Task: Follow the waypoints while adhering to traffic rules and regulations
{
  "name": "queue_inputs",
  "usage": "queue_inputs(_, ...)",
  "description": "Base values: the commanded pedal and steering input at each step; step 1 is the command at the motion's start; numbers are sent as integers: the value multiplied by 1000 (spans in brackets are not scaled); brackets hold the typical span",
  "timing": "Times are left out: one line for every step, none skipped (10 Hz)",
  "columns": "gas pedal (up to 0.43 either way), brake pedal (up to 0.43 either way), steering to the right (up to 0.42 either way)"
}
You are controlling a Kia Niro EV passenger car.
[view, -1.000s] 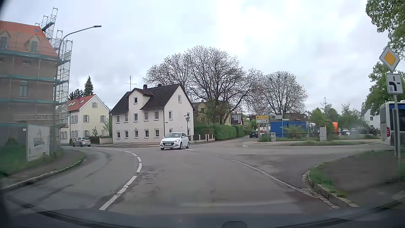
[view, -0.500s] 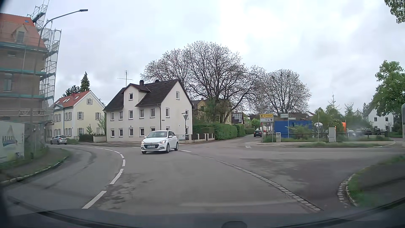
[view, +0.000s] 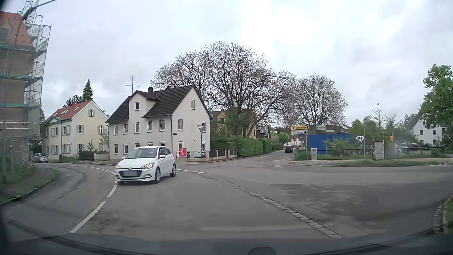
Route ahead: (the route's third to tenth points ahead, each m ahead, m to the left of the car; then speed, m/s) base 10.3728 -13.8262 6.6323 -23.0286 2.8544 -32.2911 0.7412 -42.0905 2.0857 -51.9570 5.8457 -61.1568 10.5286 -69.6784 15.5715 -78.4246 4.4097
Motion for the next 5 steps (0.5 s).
queue_inputs(0,37,82)
queue_inputs(0,43,101)
queue_inputs(0,49,115)
queue_inputs(0,55,139)
queue_inputs(0,61,167)
